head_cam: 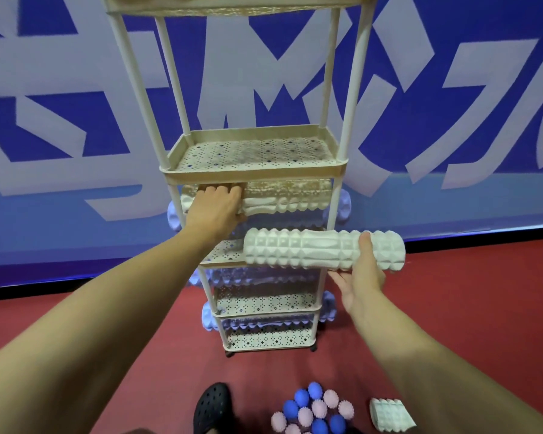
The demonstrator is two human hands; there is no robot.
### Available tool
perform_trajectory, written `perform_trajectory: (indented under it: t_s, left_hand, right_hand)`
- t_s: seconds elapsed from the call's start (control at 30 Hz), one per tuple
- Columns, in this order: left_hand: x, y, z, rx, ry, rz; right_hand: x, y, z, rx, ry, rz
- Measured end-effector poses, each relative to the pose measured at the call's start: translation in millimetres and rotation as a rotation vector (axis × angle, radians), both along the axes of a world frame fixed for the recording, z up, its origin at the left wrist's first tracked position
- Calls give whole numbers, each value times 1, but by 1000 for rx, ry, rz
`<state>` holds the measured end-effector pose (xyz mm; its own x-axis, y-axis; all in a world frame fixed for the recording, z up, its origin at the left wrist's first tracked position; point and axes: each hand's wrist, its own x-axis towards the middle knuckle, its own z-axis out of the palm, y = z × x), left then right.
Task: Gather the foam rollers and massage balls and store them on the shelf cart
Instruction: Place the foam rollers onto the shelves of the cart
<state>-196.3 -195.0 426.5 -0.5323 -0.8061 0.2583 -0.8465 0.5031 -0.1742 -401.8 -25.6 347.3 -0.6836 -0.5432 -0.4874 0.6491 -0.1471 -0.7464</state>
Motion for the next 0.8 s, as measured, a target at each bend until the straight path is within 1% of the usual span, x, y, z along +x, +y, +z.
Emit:
perform_trajectory:
  t_s: [0.3,0.4,0.6,0.7,0.8]
  left_hand:
    - [5,-9,-1,1,76,-52]
    - [7,-11,-1,19,70,-51]
    - [6,-13,-5,52,59,-64]
    - [5,-13,-8,26,55,-67]
    - [6,-14,-8,49,85,-66]
  right_hand:
    - [45,-23,-3,-120,-151,55]
    - [54,-33,-3,-119,-174,70]
    - [71,-51,-6,-112,-87,235]
    - [79,-57,-7,-97,-73,229]
    - [80,-59,-8,-79,-44,226]
